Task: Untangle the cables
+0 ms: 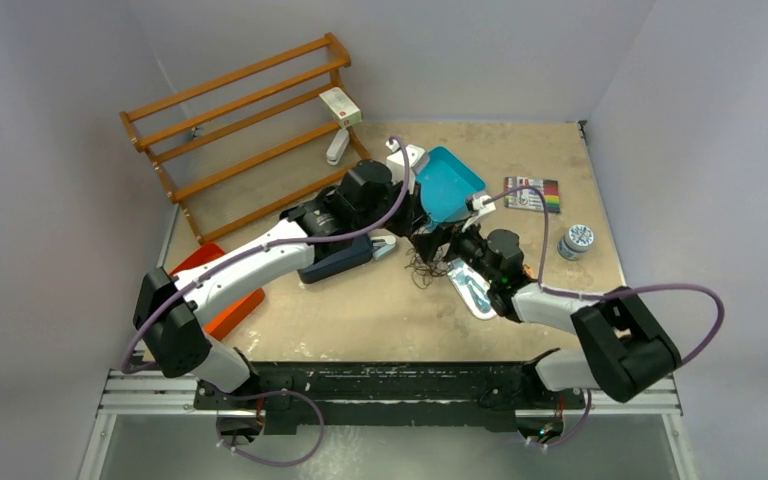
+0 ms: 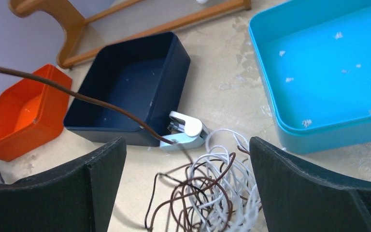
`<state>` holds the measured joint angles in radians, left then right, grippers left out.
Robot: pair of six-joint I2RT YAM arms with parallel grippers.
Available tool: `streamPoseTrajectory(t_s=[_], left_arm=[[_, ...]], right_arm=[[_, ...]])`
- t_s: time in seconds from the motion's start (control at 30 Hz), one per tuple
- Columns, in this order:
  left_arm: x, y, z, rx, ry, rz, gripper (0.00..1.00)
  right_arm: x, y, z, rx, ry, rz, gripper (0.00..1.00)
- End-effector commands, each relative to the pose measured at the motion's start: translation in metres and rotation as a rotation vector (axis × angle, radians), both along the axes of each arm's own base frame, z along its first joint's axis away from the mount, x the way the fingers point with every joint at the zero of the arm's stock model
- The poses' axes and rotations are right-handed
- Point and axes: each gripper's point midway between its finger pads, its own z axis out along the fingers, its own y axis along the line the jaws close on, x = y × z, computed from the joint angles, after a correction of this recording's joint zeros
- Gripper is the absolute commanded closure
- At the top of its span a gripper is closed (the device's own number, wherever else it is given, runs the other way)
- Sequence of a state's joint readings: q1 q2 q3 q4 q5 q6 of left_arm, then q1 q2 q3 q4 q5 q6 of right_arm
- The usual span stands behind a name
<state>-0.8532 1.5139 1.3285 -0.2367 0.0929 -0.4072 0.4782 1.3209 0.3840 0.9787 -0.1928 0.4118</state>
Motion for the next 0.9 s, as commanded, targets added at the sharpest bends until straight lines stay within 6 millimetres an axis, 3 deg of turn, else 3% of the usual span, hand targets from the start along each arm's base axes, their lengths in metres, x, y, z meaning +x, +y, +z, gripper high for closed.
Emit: streamPoseTrajectory(t_s=[0.0,0.23,0.47,0.7,0.87], left_arm=[[-0.003,0.0,0.065,-0.088,-0.102,-0.017,1.0],[0.005,0.012,0.107,-0.07,-0.192,0.022,1.0],[0.013,0.02,0.147,-0.082,-0.266,0.067,1.0],[0.027,0.045,0.182,-0.072,-0.356,0.2,1.0],[0.033,0.065,0.211,-0.097,-0.424,0.298,1.0]], right_arm=[[0.015,0.007,0.017,0.031,-0.072,-0.013,0.02],[0.023,0.004,-0.014,-0.001,0.02,-0.062,0.03],[0.018,-0.004,-0.045,-0.009,0.114,-0.104,0.04],[0.019,-0.014,-0.062,-0.058,0.164,-0.158,0.05],[0.018,-0.014,-0.061,-0.068,0.152,-0.147,0.05]])
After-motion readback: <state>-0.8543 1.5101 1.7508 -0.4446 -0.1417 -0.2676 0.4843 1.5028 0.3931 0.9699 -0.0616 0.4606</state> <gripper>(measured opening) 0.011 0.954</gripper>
